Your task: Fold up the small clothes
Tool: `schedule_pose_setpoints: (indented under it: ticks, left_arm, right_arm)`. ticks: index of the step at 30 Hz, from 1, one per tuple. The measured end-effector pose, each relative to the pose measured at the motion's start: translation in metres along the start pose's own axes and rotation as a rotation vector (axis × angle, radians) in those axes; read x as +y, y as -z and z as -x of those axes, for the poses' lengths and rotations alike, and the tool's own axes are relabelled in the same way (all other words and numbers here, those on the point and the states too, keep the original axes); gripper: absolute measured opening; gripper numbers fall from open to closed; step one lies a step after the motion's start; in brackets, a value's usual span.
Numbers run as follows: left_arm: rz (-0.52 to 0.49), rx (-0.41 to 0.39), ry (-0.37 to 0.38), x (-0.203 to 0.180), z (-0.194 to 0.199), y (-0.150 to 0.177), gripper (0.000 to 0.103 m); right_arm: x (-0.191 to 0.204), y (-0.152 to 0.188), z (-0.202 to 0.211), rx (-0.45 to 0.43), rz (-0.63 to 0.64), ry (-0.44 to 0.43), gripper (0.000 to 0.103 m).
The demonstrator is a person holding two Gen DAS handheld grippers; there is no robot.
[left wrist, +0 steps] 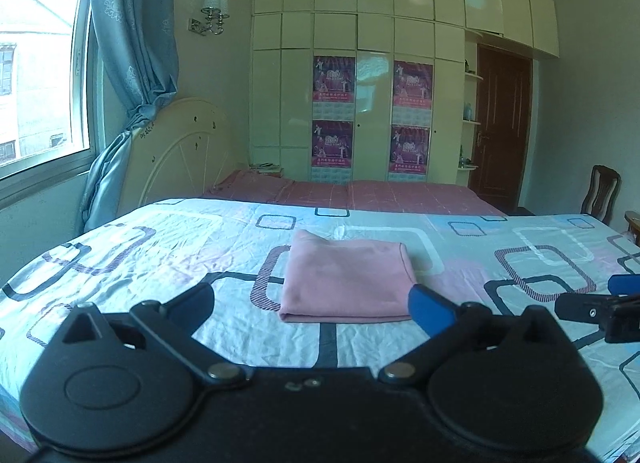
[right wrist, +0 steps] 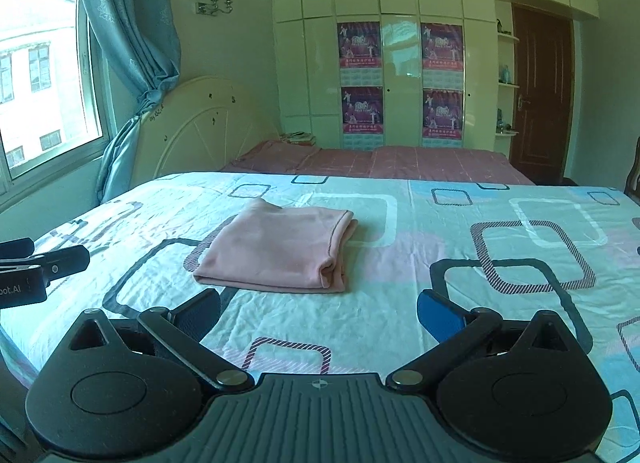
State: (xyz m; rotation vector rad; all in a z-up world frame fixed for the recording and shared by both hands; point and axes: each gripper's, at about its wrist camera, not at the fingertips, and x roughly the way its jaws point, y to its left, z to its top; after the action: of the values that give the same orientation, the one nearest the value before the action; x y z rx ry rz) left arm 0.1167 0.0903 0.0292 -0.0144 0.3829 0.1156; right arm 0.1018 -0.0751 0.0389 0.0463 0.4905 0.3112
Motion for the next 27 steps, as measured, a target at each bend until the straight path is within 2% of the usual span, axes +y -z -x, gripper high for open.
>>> schedule_pose_setpoints:
  ticks: [27]
  left_arm:
    - [-0.050, -0.023, 0.051, -0.009, 0.023, 0.001, 0.103]
  right_arm:
    - [-0.002, 0.000, 0.023, -0.018, -0.013, 0.004, 0.103]
